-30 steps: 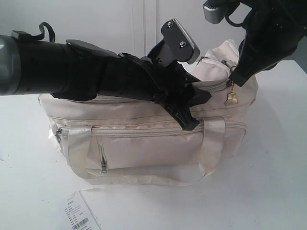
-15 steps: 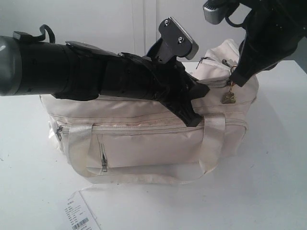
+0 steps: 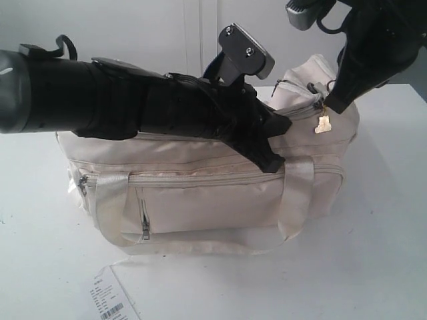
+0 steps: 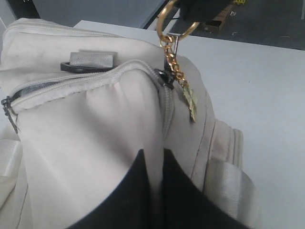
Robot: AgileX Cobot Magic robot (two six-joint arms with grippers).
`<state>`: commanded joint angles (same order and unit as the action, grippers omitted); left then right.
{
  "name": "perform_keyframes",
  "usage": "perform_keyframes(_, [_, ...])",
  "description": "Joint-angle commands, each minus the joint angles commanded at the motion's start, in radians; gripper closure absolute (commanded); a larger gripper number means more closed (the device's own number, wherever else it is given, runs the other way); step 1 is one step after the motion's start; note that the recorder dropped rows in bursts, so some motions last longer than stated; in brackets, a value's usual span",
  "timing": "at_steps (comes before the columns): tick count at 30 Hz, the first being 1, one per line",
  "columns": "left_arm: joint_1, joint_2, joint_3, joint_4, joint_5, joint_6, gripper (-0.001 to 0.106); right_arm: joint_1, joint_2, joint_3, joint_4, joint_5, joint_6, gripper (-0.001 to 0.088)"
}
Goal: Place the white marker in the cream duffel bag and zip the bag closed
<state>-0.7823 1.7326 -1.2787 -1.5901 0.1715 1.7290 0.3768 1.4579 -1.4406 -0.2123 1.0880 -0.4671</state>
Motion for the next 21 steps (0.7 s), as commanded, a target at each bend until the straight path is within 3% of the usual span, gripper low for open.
perform_keyframes(21, [0.000,-0.023,0.029,0.005,0.032,-0.015,0.105,0.000,0.000,0.000,-0.105,-0.148,0.028,0.0868])
